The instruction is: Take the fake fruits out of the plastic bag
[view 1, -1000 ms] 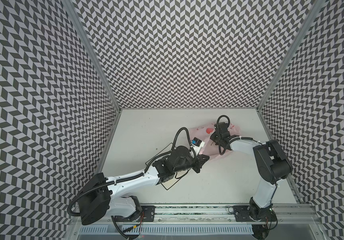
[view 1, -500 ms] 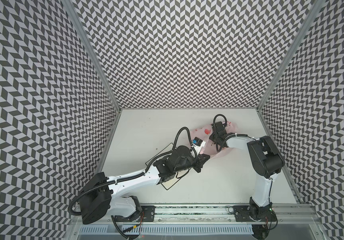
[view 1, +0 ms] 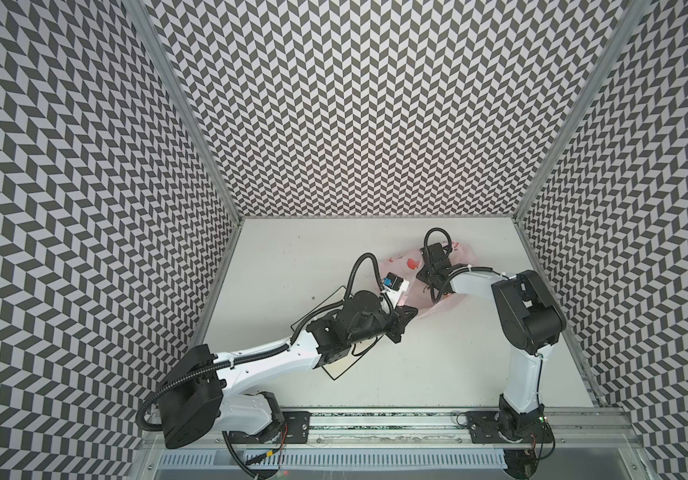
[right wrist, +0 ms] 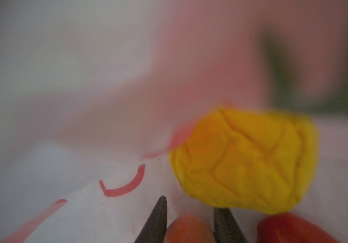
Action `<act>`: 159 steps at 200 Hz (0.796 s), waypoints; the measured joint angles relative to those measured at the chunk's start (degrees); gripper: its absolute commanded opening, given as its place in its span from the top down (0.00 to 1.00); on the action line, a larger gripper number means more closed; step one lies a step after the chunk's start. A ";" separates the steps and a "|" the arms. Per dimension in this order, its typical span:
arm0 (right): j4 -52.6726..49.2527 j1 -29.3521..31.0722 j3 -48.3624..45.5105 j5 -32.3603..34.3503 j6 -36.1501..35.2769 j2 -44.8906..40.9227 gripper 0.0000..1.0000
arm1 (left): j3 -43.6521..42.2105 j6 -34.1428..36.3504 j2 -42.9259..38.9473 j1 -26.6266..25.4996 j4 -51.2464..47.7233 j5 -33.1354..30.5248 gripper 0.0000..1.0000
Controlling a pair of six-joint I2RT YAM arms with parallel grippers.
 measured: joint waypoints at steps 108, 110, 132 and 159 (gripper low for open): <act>1.68 0.02 -12.07 -4.94 -8.96 -14.01 0.83 | -2.16 -2.82 -0.17 7.15 1.42 0.20 1.00; 1.88 0.02 -12.35 -5.27 -9.16 -14.38 0.83 | -2.16 -2.82 -0.17 7.28 1.49 0.20 1.00; 3.65 0.02 -15.34 -9.46 -11.08 -18.27 0.85 | -2.16 -2.82 -0.07 8.63 2.19 0.28 1.00; 5.03 0.02 -18.67 -14.19 -13.22 -23.19 0.85 | -1.99 -2.78 1.33 9.94 2.82 0.90 1.00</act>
